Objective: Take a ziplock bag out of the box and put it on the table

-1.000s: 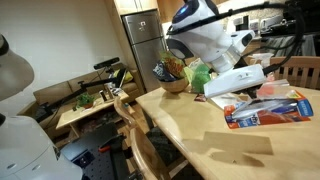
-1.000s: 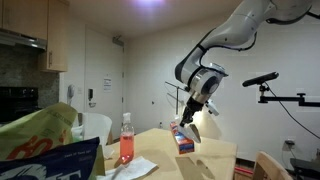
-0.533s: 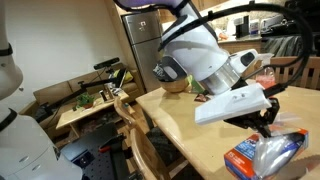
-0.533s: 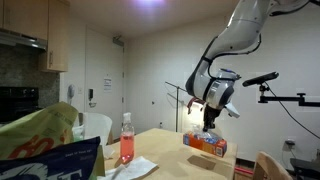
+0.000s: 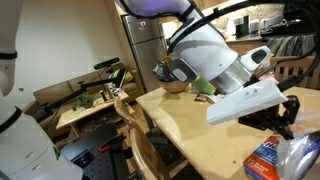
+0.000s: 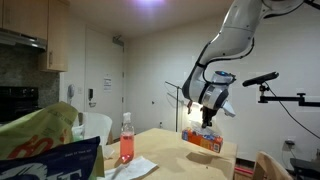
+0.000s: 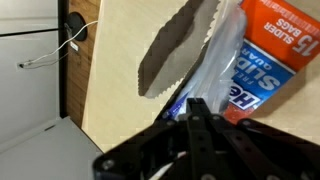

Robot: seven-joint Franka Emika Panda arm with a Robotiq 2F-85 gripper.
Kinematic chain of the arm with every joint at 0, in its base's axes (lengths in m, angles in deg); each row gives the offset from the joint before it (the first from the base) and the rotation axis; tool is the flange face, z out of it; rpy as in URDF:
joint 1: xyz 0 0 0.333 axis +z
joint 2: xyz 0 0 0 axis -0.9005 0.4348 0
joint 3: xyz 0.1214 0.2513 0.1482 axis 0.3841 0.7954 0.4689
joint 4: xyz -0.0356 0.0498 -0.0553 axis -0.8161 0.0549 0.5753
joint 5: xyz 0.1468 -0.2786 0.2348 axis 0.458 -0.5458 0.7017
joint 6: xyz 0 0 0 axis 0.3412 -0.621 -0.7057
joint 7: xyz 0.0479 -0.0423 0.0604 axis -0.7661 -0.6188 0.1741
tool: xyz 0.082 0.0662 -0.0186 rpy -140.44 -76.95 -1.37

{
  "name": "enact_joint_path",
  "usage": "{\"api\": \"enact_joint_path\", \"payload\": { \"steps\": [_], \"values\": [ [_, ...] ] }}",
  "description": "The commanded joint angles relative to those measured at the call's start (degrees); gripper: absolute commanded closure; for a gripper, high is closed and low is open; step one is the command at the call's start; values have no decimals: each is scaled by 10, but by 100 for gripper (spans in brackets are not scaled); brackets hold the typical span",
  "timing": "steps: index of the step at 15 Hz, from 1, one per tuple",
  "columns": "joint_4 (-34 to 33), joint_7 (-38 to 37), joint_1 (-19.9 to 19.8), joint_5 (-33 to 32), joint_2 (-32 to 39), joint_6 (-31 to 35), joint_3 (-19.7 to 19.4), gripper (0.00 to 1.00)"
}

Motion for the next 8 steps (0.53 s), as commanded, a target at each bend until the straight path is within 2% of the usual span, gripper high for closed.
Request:
{"api": "enact_joint_path", "payload": {
  "steps": [1, 2, 5, 7, 8],
  "values": [
    [-33, -23, 64, 17, 4, 13, -51, 100],
    [-46, -39, 98, 14, 12, 13, -83, 100],
    [-84, -86, 233, 2, 70, 14, -200, 100],
    [-93, -99, 284, 6, 103, 16, -223, 100],
    [-91, -101, 292, 4, 107, 16, -212, 100]
  ]
}}
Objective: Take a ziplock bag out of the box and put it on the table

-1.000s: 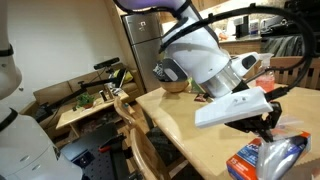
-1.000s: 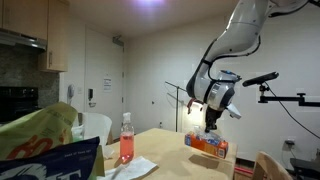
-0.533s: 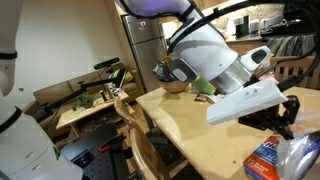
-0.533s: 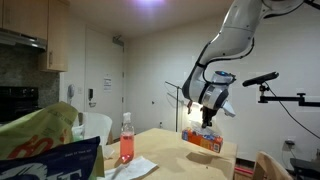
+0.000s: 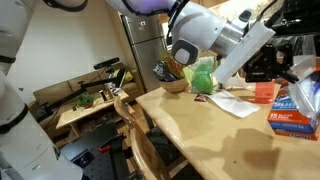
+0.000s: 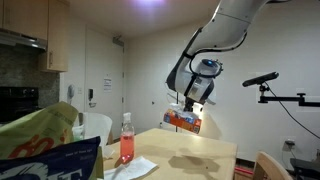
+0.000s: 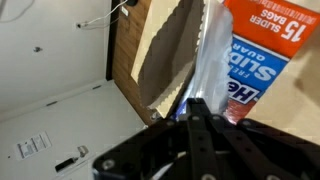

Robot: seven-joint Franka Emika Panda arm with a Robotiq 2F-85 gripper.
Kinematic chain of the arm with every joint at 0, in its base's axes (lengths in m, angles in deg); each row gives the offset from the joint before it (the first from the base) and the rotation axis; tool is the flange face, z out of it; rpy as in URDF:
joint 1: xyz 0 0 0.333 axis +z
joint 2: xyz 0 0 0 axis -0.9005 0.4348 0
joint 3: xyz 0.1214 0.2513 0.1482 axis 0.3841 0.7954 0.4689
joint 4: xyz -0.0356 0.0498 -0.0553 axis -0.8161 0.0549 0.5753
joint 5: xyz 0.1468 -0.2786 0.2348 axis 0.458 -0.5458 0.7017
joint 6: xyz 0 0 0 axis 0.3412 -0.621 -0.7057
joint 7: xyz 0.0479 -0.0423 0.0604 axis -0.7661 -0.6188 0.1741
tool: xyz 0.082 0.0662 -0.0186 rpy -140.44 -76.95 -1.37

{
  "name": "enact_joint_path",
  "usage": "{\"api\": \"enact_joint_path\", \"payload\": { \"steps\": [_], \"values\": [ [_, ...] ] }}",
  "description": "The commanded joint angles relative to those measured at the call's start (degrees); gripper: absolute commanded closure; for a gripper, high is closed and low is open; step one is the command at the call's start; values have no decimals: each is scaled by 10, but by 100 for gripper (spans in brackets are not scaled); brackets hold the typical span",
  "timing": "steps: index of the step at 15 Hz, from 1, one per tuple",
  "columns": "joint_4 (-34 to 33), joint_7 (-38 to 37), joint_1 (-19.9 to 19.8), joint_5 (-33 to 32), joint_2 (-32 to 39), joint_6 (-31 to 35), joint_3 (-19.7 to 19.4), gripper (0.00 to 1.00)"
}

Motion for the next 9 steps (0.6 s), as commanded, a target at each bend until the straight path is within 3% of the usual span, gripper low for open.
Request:
{"api": "enact_joint_path", "payload": {
  "steps": [1, 4, 5, 9],
  "values": [
    [-27, -36, 61, 2, 64, 16, -10, 100],
    [-37, -61, 53, -14, 72, -16, 23, 100],
    [-22, -52, 69, -5, 69, -2, 17, 99],
    [-30, -59, 62, -8, 82, -6, 25, 99]
  ]
}}
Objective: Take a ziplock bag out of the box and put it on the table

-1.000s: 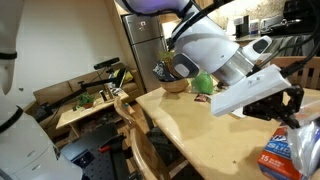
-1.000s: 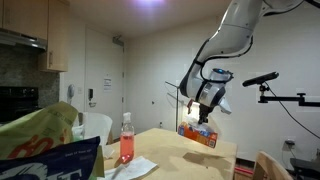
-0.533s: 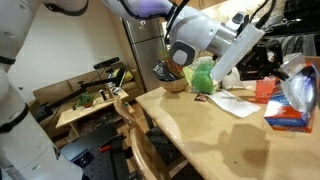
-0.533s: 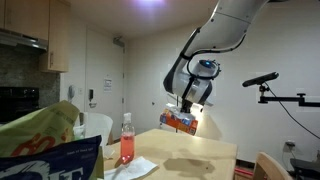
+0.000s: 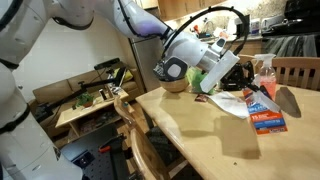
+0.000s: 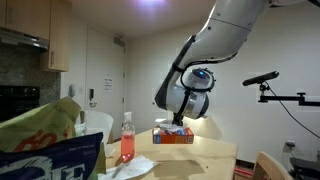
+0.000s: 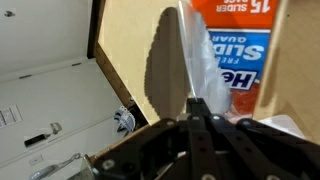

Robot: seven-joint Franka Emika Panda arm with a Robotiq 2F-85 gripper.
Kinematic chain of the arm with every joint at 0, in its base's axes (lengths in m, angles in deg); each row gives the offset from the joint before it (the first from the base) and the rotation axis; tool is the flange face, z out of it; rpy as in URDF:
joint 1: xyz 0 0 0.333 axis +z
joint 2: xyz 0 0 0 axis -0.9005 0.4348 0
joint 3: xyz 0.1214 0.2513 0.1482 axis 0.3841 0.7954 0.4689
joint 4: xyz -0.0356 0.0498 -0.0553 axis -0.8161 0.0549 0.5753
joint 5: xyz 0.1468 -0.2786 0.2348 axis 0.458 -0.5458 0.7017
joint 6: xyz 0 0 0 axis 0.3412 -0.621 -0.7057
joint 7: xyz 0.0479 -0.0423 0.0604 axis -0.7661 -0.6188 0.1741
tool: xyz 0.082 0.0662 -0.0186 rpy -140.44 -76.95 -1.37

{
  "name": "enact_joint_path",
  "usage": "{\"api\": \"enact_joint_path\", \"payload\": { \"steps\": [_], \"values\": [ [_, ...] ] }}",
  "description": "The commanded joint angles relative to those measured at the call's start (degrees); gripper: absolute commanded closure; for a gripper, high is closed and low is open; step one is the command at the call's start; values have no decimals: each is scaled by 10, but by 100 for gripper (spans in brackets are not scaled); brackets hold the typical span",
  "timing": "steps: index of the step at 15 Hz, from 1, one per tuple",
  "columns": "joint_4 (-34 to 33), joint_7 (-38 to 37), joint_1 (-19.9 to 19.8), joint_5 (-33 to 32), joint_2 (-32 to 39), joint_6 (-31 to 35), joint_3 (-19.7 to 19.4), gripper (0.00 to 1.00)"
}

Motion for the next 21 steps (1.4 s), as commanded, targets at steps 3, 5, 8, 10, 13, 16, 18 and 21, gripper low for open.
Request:
{"api": "enact_joint_path", "payload": {
  "steps": [3, 5, 8, 10, 13, 16, 18, 21],
  "values": [
    [9, 21, -8, -19, -21, -52, 11, 100],
    [8, 34, -12, -42, -52, -95, 29, 100],
    [11, 23, -82, -141, -125, -83, 122, 100],
    [14, 41, -144, -162, -173, -75, 202, 100],
    [26, 76, -223, -149, -220, -85, 290, 100],
    [35, 88, -293, -133, -236, -70, 351, 100],
    [42, 87, -324, -137, -230, -68, 369, 100],
    [48, 79, -352, -138, -204, -58, 372, 100]
  ]
}}
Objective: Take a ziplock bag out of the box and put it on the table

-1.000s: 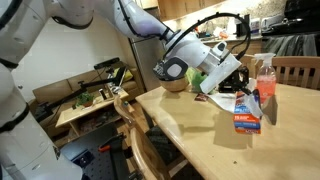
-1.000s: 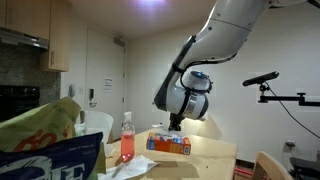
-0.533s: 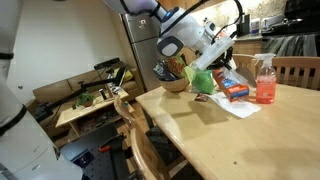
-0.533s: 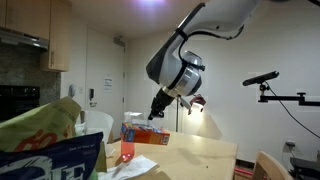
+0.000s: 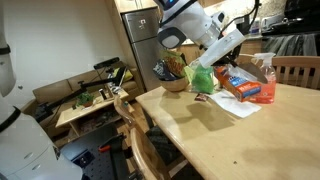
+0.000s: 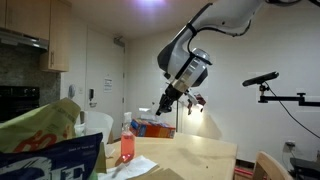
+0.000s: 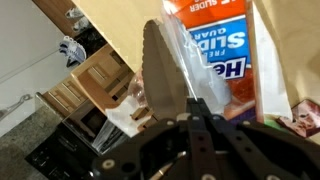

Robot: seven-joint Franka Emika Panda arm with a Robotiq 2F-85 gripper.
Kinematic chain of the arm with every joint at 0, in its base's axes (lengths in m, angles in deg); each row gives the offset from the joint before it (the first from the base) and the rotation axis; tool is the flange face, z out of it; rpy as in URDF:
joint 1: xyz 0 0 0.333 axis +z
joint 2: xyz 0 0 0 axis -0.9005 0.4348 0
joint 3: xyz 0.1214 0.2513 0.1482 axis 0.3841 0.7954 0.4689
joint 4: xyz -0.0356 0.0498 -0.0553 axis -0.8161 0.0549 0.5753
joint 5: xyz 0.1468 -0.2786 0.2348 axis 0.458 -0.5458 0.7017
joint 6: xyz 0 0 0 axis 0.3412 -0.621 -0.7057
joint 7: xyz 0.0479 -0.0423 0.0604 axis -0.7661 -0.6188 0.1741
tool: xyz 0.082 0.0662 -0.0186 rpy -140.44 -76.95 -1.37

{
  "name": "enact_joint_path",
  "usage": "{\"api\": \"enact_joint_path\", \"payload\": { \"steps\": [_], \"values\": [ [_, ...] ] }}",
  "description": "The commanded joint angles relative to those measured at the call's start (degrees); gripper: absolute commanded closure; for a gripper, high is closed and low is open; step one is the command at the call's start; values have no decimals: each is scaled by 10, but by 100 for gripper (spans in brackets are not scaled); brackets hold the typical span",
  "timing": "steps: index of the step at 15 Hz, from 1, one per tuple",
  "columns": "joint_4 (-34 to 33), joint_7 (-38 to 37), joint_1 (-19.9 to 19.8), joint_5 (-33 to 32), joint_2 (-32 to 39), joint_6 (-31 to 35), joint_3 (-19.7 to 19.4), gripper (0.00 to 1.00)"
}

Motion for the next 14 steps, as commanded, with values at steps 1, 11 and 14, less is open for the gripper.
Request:
{"api": "enact_joint_path", "payload": {
  "steps": [1, 11, 14],
  "values": [
    [9, 5, -41, 11, 16, 22, 18, 100],
    [-7, -69, -141, 7, 40, 132, 45, 100],
    [-20, -115, -8, 19, 43, 82, -115, 100]
  ]
}}
